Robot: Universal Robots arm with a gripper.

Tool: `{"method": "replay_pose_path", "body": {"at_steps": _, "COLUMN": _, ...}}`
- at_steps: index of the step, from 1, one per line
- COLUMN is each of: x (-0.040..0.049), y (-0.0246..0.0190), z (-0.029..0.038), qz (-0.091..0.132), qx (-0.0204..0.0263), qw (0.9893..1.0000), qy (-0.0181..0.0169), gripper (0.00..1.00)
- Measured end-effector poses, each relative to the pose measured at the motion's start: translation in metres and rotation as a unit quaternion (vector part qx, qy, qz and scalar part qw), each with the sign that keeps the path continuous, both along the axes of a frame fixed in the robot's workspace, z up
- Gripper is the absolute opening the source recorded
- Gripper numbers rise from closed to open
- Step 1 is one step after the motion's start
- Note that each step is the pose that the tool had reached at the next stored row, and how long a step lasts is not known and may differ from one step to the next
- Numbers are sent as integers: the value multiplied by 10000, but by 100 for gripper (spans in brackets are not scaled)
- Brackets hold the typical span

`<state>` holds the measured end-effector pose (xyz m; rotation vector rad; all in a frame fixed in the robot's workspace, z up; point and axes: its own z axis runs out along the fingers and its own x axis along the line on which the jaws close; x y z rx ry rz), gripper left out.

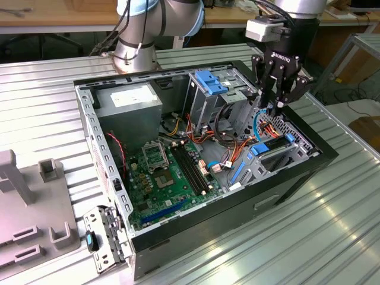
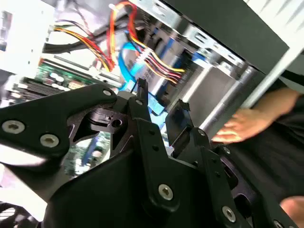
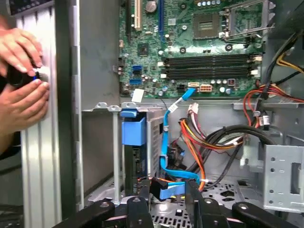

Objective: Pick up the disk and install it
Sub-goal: 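Insert the second disk wire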

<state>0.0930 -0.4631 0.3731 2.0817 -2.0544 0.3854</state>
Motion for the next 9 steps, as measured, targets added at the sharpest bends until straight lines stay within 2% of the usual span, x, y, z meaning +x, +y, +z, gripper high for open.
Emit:
{"method": "replay_pose_path", "body": {"at_steps": 1, "x": 1, "y": 25, "z": 0, "qz": 0, "qx": -341, "qw": 9994, "qy": -1, "gripper": 42}}
{"method": "replay_pose_path", "body": {"at_steps": 2, "x": 0, "y": 36, "z": -1, "qz": 0, "qx": -491, "qw": 9988, "qy": -1, "gripper": 42}}
{"method": "replay_pose_path", "body": {"at_steps": 3, "x": 1, "y": 43, "z": -3, "qz": 1, "qx": -546, "qw": 9985, "qy": -1, "gripper": 42}}
{"method": "replay_pose_path", "body": {"at_steps": 5, "x": 0, "y": 43, "z": -33, "qz": 0, "qx": -547, "qw": 9985, "qy": 0, "gripper": 41}}
{"method": "replay_pose_path", "body": {"at_steps": 6, "x": 1, "y": 42, "z": -54, "qz": 0, "qx": -548, "qw": 9985, "qy": 3, "gripper": 27}}
{"method": "replay_pose_path", "body": {"at_steps": 9, "x": 3, "y": 43, "z": -88, "qz": 0, "qx": -550, "qw": 9985, "qy": 6, "gripper": 16}}
